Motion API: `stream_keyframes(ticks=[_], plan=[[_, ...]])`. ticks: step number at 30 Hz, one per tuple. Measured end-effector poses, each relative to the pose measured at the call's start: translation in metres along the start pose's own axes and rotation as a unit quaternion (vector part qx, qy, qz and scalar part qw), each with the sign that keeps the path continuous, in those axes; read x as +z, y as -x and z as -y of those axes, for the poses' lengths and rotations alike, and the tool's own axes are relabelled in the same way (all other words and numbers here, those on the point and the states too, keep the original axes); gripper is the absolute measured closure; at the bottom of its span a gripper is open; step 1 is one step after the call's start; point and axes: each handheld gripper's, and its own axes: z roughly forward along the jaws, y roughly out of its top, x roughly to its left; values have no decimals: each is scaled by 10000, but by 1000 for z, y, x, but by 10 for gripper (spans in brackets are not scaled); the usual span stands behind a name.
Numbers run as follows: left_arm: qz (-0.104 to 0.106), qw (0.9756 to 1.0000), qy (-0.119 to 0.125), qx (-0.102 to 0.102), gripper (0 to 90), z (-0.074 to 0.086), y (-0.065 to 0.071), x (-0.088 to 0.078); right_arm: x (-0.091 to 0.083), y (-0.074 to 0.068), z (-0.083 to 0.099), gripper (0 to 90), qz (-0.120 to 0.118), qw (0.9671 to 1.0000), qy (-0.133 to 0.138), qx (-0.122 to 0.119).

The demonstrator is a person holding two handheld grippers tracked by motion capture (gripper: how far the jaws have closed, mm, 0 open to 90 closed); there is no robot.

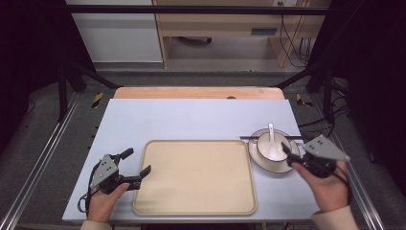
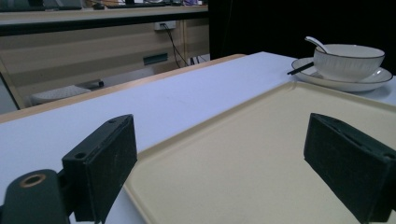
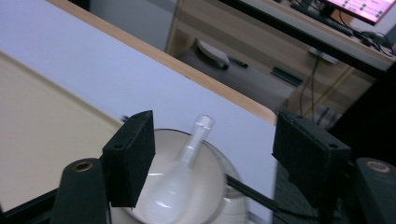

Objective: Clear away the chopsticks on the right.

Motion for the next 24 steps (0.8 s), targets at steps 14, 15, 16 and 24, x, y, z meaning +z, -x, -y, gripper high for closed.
stream_keyframes(ticks=[14, 15, 16, 24], plan=[[-83, 10000, -45, 3, 157, 0, 3, 3, 70, 88, 18, 553, 107, 9931, -1167, 72], [-100, 9999, -45, -14, 162, 0, 2, 3, 82, 89, 27, 628, -50, 9915, -1297, 91], [-100, 9999, -45, -14, 166, 0, 2, 3, 82, 89, 27, 628, -50, 9915, -1297, 91], [-48, 9999, -118, -26, 181, 2, 3, 5, 129, 93, 56, 859, -454, 9794, -1824, 737]])
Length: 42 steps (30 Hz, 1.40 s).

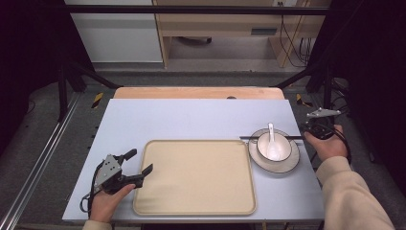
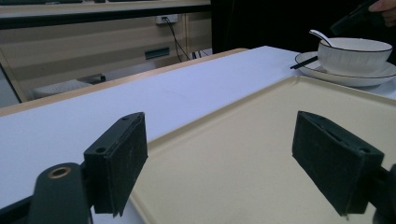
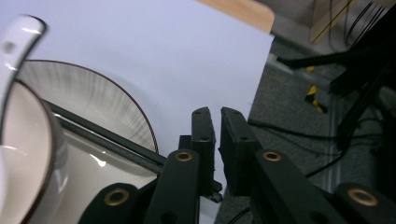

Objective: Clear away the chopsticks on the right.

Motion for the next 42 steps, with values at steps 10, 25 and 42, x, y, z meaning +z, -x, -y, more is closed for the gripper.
stream_keyframes(ticks=[10, 25, 42], plan=[[37, 10000, -60, -13, 182, 2, 1, 3, 32, 1, 4, 900, -67, 9988, -479, -79], [71, 9999, -110, 35, 182, 1, 3, 4, 14, -4, 27, 900, -332, 9966, -747, -70], [44, 9998, -166, 65, 182, 1, 3, 4, -23, -20, 40, 789, -895, 9950, -29, -444]])
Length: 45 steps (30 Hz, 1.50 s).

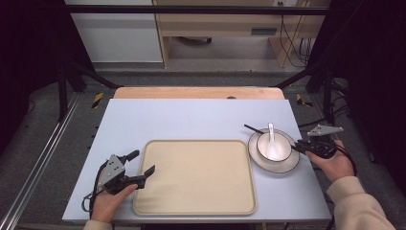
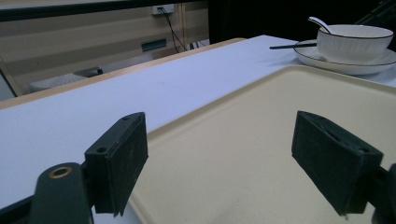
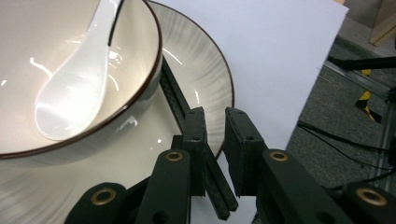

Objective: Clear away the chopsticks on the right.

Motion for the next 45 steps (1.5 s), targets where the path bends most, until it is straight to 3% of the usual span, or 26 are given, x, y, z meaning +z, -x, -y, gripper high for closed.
stream_keyframes(ticks=[16, 24, 26, 30, 35, 38, 39, 40, 41, 44, 45], plan=[[-15, 10000, -12, -2, 182, 0, -1, 0, 18, 2, -2, 791, -43, 9995, -244, -219], [-16, 10000, -7, -3, 182, 0, -1, 0, 15, 0, 0, 854, -42, 9995, -132, -278], [-21, 10000, -2, 0, 182, 0, 0, 0, 14, -2, 2, 854, -36, 9995, -29, -328], [-69, 10000, 10, 2, 182, 0, -2, -1, 1, -7, 3, 854, 395, 9986, 340, -50], [-116, 9999, 5, -13, 185, 0, -3, -2, -19, -18, 0, 855, 566, 9958, 693, 173], [-118, 9999, 19, -13, 185, 0, -3, -2, -28, -23, 0, 855, 641, 9942, 851, 162], [-115, 9999, 19, -10, 185, 0, -3, -2, -38, -29, 1, 855, 708, 9916, 1061, 229], [-115, 9999, 19, -10, 185, 0, -3, -2, -38, -29, 1, 855, 708, 9916, 1061, 229], [-109, 9999, 8, -11, 185, 0, -3, -1, -49, -37, 1, 855, 725, 9886, 1277, 334], [-105, 9999, 16, -14, 185, 0, -2, -1, -57, -49, 1, 855, 641, 9871, 1417, 374], [-92, 10000, 10, 5, 185, 0, -2, -1, -62, -65, 0, 855, 584, 9868, 1486, 277]])
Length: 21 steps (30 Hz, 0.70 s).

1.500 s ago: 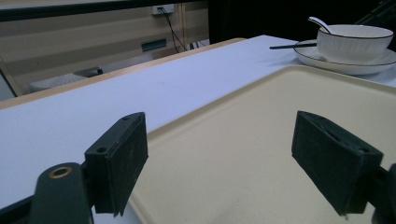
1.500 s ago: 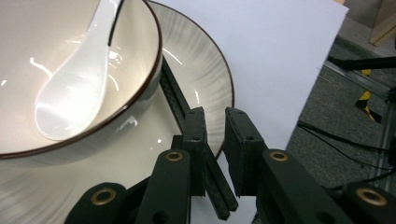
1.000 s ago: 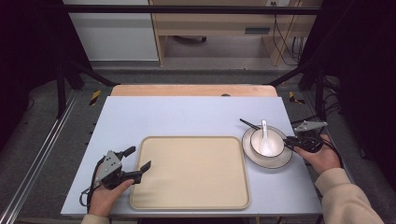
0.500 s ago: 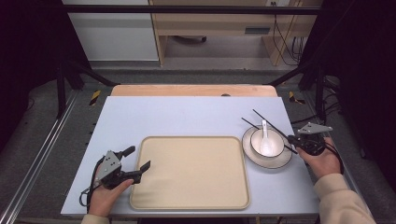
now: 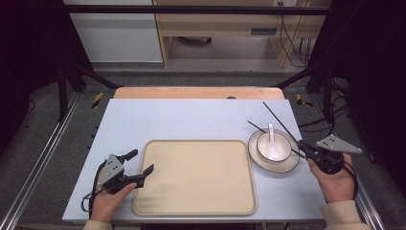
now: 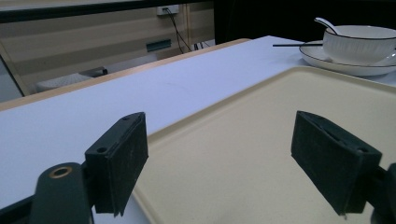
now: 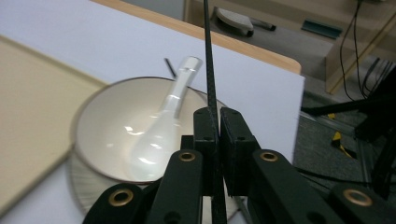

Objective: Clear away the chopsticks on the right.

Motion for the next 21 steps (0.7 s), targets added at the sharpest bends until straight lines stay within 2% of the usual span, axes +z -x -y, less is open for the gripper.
stream_keyframes(ticks=[2, 3, 4, 5, 6, 7, 8, 9, 10, 11, 12, 13, 14, 16, 17, 18, 19, 20, 21], plan=[[6, 10000, 16, -14, 184, 0, 0, -1, -6, -16, -2, 855, -94, 9999, 98, -15], [6, 10000, 16, -14, 183, 0, 0, -1, -6, -16, -2, 855, -94, 9999, 98, -15], [7, 10000, 20, -27, 182, 0, -1, -1, -9, -32, -3, 855, -190, 9996, 210, -49], [7, 10000, 20, -27, 180, 0, -1, -1, -9, -32, -3, 855, -190, 9996, 210, -49], [14, 10000, 33, -24, 175, 0, -1, -1, -9, -46, -6, 855, -330, 9991, 210, -158], [27, 10000, 80, -29, 175, 0, -1, -1, -9, -46, -6, 855, -330, 9991, 210, -158], [38, 9999, 107, -13, 164, -1, -1, -2, -7, -58, -7, 855, -449, 9985, 222, -235], [36, 9999, 125, -3, 160, -2, -1, -2, -6, -65, -7, 855, -521, 9981, 229, -225], [36, 9999, 125, -3, 151, -2, -1, -2, -4, -71, -7, 855, -588, 9977, 218, -260], [39, 9999, 142, -2, 151, -2, -1, -3, -4, -71, -7, 855, -588, 9977, 218, -260], [2, 9998, 181, 6, 133, -2, -2, -4, -1, -83, -6, 855, -711, 9969, 181, -286], [2, 9998, 181, 6, 112, -2, -2, -4, -1, -83, -6, 855, -711, 9969, 181, -286], [-57, 9997, 229, -42, 90, -3, -4, -5, 2, -95, -5, 855, -844, 9958, 137, -314], [-71, 9995, 288, -63, 67, -3, -6, -6, 4, -107, -4, 855, -959, 9949, 113, -297], [-71, 9995, 288, -63, 58, -3, -6, -6, 4, -107, -4, 855, -959, 9949, 113, -297], [-76, 9994, 329, -65, 55, -3, -6, -7, 6, -119, -2, 855, -1092, 9936, 89, -293], [-76, 9994, 329, -65, 55, -3, -6, -7, 6, -119, -2, 855, -1092, 9936, 89, -293], [-62, 9994, 339, -49, 52, -4, -6, -9, 8, -129, -1, 855, -1168, 9924, 21, -376], [-62, 9994, 339, -49, 44, -4, -6, -9, 8, -129, -1, 855, -1168, 9924, 21, -376]])
